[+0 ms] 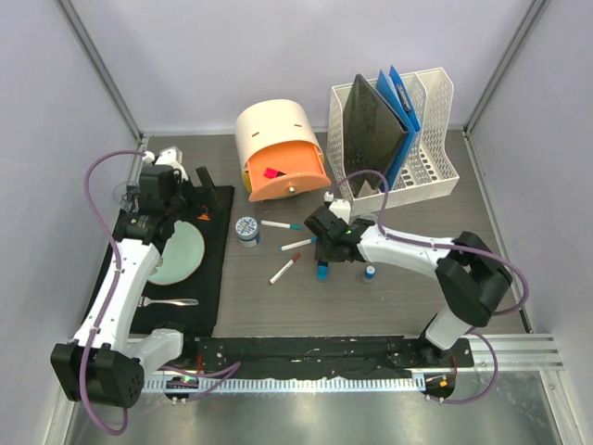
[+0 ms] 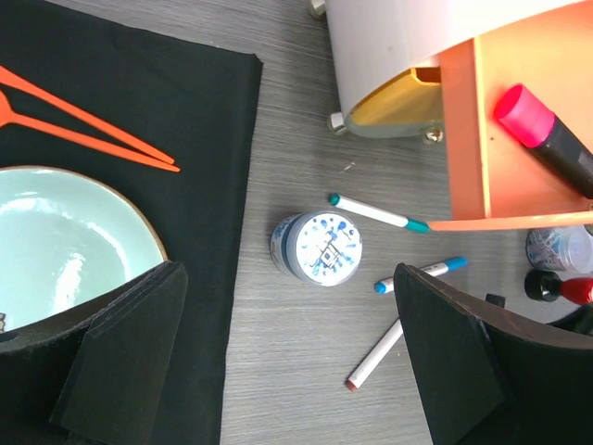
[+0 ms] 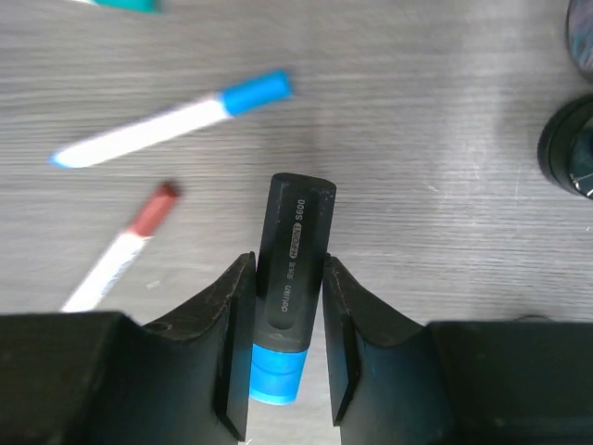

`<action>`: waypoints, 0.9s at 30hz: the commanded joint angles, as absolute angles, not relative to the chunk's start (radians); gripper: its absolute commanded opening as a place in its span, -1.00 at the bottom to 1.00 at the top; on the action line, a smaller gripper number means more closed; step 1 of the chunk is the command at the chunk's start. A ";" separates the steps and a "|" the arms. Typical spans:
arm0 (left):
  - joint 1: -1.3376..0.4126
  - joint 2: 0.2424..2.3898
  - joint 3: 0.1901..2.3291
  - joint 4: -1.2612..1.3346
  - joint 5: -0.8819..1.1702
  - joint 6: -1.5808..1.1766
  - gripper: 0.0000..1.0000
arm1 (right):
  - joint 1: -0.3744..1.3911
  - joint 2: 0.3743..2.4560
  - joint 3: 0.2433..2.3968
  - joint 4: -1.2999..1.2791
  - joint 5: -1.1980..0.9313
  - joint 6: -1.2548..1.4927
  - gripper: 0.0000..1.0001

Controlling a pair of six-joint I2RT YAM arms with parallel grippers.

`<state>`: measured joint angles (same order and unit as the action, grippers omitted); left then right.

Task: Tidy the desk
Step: Pick up the stationery from the center of the board.

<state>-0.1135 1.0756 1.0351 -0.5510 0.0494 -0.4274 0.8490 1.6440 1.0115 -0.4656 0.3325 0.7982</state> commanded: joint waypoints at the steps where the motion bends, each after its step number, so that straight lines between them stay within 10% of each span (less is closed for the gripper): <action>1: -0.109 1.060 1.046 -0.503 0.116 -0.400 1.00 | 0.854 1.534 1.020 -0.400 0.304 0.755 -0.99; 16: -0.109 1.060 1.065 -0.509 0.107 -0.396 0.99 | 0.854 1.264 1.136 -0.422 0.337 0.529 -0.98; 27: -0.109 1.066 1.057 -0.500 0.121 -0.407 0.99 | 0.831 1.471 1.544 -0.460 0.471 0.632 -0.98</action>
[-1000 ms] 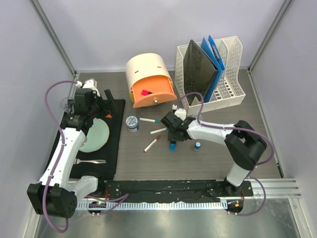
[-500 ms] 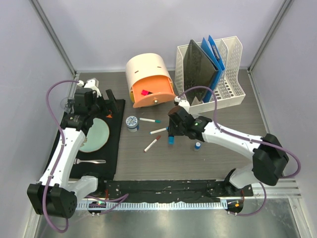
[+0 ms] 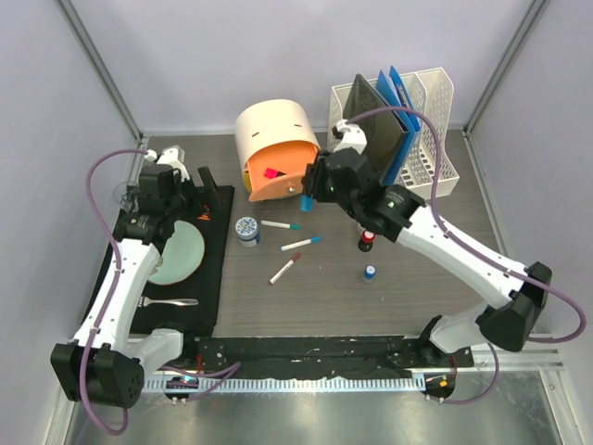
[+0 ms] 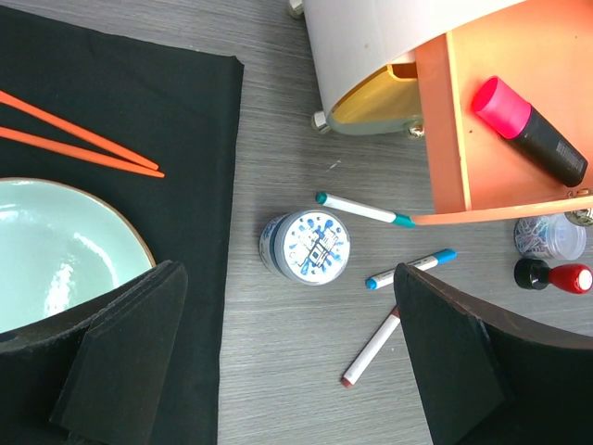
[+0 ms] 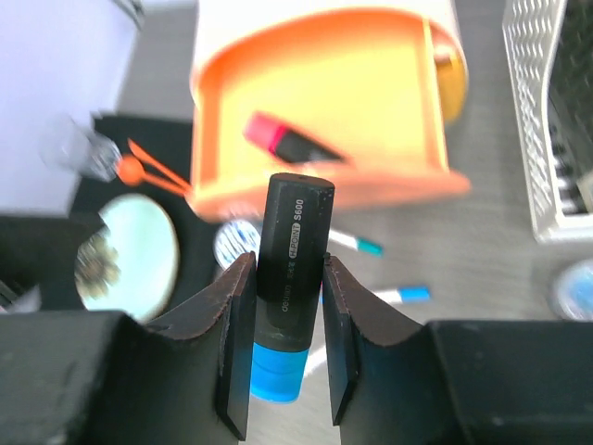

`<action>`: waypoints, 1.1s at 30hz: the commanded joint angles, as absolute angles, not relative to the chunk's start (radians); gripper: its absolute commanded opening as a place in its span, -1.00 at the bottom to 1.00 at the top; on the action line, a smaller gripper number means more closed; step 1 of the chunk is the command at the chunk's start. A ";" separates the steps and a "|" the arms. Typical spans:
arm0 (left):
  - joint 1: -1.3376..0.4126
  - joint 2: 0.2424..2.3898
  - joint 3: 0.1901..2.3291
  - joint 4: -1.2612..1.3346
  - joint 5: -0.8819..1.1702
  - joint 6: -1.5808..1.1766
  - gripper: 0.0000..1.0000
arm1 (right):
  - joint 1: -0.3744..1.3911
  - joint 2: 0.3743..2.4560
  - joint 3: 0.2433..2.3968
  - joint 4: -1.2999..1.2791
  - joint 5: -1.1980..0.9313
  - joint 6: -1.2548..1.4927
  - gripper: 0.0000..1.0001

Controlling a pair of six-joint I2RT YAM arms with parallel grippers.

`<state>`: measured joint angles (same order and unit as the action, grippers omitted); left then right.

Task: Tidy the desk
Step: Pick up the stationery from the center of the board, then place the stationery in the drawer.

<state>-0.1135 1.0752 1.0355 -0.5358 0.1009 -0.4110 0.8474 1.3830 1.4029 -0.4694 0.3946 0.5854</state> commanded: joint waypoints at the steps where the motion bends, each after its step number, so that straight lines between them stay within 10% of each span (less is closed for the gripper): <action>1: -0.109 1.063 1.057 -0.503 0.118 -0.403 0.99 | 0.827 1.494 1.608 -0.460 0.474 0.640 -0.99; 33: -0.109 1.069 1.046 -0.491 0.106 -0.397 0.99 | 0.819 1.841 1.825 -0.348 0.715 0.917 -0.99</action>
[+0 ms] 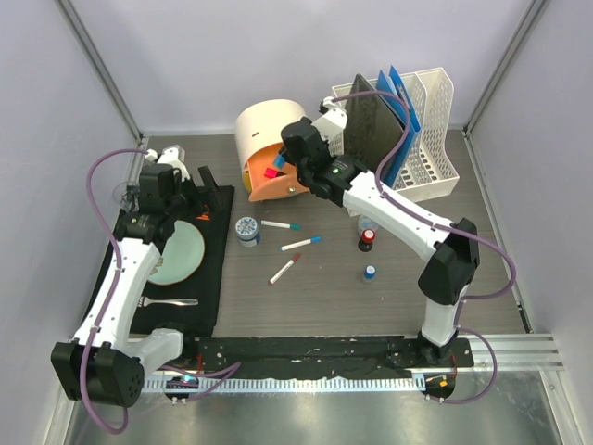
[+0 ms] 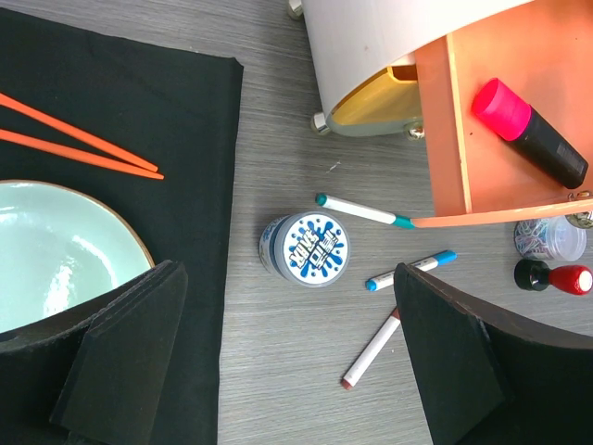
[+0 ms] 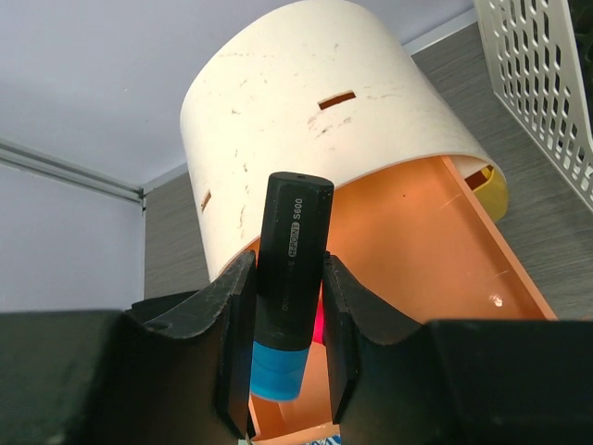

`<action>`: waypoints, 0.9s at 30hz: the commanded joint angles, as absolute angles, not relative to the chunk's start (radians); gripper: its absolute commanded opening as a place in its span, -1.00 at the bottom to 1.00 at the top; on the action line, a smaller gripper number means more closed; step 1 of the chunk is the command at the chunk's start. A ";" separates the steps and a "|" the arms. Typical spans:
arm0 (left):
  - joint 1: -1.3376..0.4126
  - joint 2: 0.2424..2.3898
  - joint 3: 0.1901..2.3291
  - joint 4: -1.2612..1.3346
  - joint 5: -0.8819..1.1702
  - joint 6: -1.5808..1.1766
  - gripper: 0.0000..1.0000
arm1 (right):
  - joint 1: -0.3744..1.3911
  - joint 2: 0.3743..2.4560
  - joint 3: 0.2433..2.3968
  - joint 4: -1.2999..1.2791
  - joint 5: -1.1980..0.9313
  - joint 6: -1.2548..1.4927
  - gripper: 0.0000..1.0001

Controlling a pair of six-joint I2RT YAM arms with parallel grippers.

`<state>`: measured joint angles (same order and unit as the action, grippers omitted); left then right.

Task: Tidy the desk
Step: Place the stationery in the drawer.

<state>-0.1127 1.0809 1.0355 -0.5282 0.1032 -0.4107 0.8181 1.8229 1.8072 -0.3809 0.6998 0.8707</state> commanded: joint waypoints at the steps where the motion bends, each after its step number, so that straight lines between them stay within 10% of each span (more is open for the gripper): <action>1: -0.109 1.071 1.048 -0.494 0.104 -0.397 0.99 | 0.819 1.850 1.827 -0.348 0.704 0.919 -0.99; 7: -0.109 1.072 1.049 -0.500 0.100 -0.393 0.99 | 0.819 1.868 1.845 -0.362 0.660 0.911 -0.95; 27: -0.109 1.071 1.057 -0.503 0.095 -0.390 0.99 | 0.819 1.836 1.859 -0.354 0.611 0.816 0.20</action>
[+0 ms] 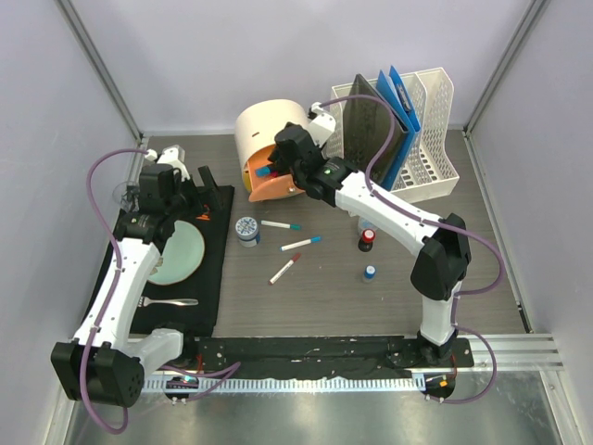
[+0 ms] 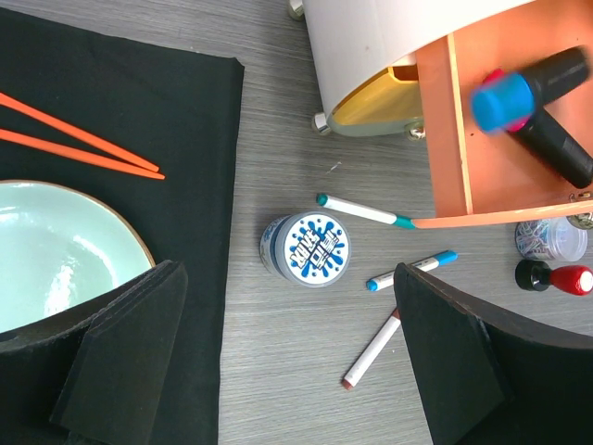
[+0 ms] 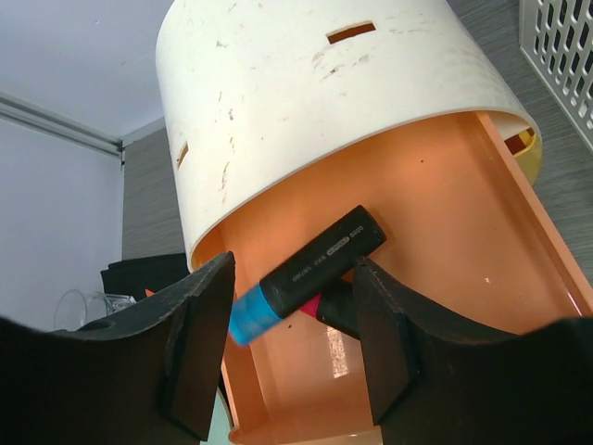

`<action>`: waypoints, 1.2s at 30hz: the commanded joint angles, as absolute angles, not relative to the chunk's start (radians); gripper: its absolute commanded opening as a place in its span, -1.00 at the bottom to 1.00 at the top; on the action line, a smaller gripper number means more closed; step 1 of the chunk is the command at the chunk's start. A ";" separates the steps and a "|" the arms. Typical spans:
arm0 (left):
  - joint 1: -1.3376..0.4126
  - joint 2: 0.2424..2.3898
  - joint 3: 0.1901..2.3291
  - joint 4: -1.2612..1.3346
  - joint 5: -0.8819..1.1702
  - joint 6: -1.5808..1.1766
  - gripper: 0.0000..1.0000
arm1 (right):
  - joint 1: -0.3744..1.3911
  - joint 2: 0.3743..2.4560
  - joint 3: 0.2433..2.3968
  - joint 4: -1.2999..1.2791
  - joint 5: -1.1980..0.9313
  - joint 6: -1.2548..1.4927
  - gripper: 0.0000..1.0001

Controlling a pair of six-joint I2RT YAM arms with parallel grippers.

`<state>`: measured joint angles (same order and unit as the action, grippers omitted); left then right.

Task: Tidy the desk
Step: Place the stationery in the drawer.

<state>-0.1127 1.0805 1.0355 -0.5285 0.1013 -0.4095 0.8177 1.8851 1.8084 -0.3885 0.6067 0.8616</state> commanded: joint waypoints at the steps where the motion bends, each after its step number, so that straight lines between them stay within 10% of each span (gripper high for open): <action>1: -0.109 1.074 1.060 -0.503 0.095 -0.390 0.99 | 0.819 1.830 1.861 -0.353 0.611 0.807 0.22; 11: -0.109 1.081 1.069 -0.495 0.101 -0.406 0.99 | 0.819 1.711 1.956 -0.353 0.394 0.496 0.37; 20: -0.109 1.071 1.060 -0.482 0.094 -0.428 1.00 | 0.816 1.479 1.603 -0.348 0.186 0.454 0.46; 36: -0.109 1.046 1.011 -0.439 0.075 -0.480 0.99 | 0.818 1.446 1.290 -0.293 0.127 0.486 0.19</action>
